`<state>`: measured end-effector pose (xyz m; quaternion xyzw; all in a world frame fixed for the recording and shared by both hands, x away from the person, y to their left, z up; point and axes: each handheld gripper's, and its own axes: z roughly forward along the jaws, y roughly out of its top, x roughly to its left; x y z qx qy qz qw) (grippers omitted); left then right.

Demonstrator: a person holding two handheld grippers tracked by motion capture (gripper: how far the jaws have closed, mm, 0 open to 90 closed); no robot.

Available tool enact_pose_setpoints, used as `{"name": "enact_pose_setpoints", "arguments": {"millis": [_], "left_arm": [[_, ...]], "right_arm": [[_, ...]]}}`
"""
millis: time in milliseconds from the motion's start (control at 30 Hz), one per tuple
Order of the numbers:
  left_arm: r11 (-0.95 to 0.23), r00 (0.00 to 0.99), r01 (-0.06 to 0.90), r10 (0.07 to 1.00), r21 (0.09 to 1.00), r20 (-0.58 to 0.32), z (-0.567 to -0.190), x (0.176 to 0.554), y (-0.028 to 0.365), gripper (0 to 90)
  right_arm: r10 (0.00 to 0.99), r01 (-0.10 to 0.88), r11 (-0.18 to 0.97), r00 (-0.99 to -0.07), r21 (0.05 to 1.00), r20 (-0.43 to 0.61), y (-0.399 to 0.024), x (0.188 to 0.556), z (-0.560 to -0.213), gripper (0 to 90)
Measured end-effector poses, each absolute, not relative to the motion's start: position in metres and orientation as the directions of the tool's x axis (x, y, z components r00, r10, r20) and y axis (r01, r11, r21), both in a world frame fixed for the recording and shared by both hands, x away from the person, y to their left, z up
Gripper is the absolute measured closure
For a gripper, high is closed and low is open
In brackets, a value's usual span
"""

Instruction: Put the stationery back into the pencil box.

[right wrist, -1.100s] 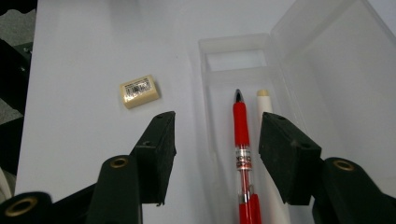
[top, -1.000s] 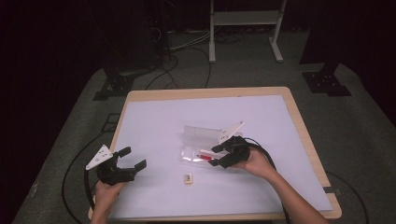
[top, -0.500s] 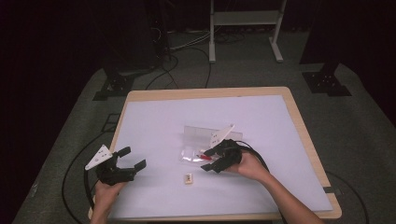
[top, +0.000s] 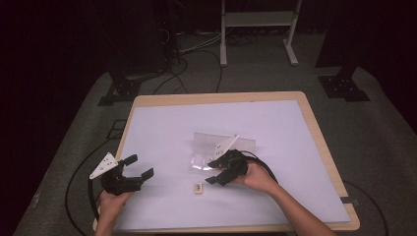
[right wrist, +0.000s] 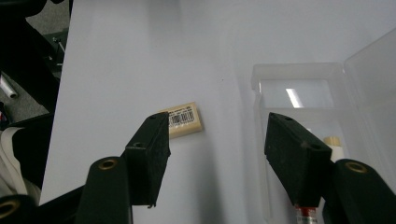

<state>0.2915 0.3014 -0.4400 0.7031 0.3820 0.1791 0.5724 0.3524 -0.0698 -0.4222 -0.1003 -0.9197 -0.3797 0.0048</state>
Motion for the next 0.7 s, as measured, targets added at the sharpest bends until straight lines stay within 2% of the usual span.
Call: {"name": "enact_pose_setpoints", "arguments": {"millis": [700], "left_arm": [[-0.051,0.644,0.331,0.742,0.942,-0.186,-0.440,0.291,0.302,3.6]], "right_arm": [[0.115,0.142,0.725,-0.990,0.674,0.084,-0.043,0.346,-0.435,39.3]]}}
